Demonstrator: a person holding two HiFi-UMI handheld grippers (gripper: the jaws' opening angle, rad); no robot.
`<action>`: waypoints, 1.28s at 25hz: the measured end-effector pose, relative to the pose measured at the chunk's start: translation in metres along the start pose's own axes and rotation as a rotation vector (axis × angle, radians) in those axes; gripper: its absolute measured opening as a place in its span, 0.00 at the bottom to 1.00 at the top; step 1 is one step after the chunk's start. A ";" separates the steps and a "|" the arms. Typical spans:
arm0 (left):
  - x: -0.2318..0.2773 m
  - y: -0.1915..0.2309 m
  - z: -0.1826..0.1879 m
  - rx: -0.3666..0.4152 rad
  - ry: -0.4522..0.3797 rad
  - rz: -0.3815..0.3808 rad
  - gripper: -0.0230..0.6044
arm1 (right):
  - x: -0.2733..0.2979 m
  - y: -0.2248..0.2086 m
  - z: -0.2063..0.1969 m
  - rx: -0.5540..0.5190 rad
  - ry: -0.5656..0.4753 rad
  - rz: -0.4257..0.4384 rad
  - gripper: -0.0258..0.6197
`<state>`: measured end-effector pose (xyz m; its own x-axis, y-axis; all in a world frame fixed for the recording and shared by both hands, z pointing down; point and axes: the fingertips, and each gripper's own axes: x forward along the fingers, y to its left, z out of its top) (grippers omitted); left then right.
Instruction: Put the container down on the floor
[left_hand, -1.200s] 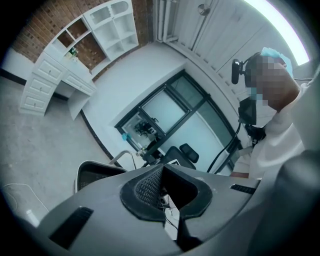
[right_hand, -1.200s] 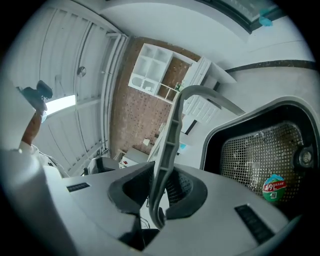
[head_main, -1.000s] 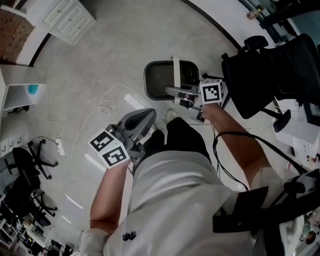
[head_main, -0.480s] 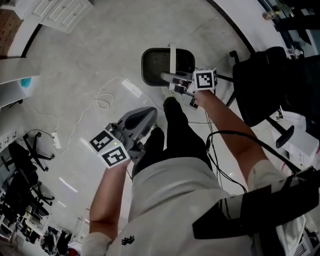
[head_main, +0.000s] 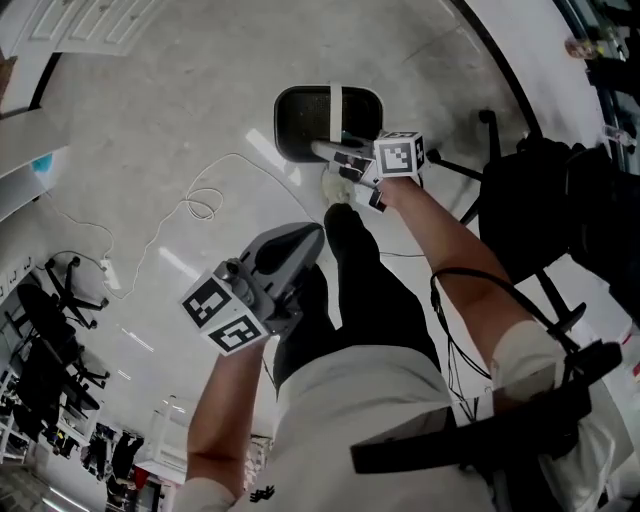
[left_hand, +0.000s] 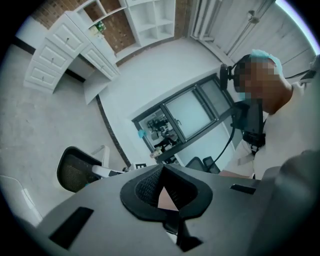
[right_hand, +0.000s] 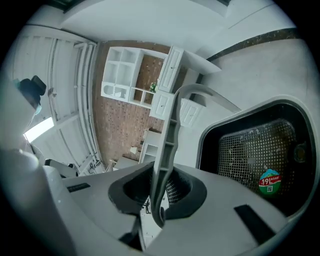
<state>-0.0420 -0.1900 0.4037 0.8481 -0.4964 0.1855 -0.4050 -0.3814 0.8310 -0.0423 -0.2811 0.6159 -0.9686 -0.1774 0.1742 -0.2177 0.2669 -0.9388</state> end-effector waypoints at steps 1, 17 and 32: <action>0.008 0.007 0.003 -0.010 -0.006 -0.001 0.05 | 0.002 -0.012 0.005 0.006 0.003 0.002 0.10; 0.064 0.125 0.010 -0.090 -0.042 0.081 0.05 | 0.044 -0.190 0.045 0.054 0.076 -0.040 0.10; 0.060 0.182 -0.007 -0.111 -0.046 0.101 0.05 | 0.079 -0.268 0.025 0.071 0.120 -0.045 0.10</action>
<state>-0.0621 -0.2837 0.5703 0.7876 -0.5636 0.2491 -0.4448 -0.2402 0.8628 -0.0573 -0.3904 0.8737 -0.9663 -0.0722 0.2471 -0.2566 0.1928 -0.9471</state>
